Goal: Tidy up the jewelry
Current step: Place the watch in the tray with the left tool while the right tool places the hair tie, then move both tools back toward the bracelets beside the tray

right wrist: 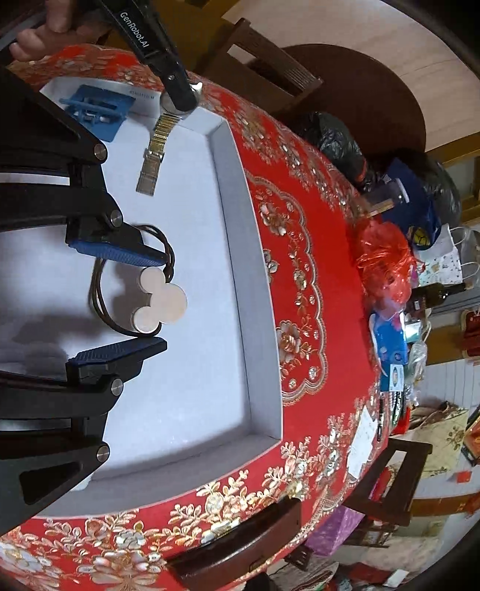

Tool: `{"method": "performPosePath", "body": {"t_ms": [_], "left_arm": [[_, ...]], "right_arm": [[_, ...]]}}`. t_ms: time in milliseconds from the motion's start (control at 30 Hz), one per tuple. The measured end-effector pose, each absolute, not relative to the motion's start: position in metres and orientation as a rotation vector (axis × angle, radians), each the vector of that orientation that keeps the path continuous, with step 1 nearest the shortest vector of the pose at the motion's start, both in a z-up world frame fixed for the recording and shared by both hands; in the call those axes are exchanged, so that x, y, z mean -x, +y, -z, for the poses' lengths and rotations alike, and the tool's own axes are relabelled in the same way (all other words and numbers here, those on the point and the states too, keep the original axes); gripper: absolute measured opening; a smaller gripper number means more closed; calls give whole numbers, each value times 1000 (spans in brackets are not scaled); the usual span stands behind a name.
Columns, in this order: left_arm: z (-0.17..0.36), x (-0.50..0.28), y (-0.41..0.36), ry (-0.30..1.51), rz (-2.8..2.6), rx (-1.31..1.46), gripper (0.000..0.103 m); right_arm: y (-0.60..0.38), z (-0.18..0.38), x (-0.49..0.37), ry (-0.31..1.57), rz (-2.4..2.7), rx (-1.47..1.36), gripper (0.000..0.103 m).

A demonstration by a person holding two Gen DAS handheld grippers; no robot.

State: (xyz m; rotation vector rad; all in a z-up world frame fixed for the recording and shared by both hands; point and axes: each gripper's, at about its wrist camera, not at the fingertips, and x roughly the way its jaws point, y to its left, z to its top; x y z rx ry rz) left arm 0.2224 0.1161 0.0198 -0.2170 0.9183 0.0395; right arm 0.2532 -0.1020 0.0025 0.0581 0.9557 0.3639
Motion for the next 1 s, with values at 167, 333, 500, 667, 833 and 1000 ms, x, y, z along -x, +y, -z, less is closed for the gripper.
{"method": "performPosePath", "body": {"t_ms": [167, 333, 500, 667, 833, 1000], "left_arm": [[-19, -220, 130, 921, -69, 256, 33], [-28, -213, 131, 898, -72, 291, 38], [-40, -202, 119, 874, -61, 261, 41], [-58, -176, 101, 832, -68, 204, 44], [-73, -141, 90, 835, -14, 216, 44], [-65, -96, 81, 866, 10, 202, 45]], "right_arm": [[-100, -3, -253, 938, -362, -58, 47], [-109, -22, -242, 887, -372, -74, 47], [-127, -47, -218, 835, -374, -73, 47], [-147, -68, -185, 811, -359, -41, 48], [-177, -80, -144, 815, -376, -72, 49], [-208, -58, -98, 852, -385, -88, 52]]}}
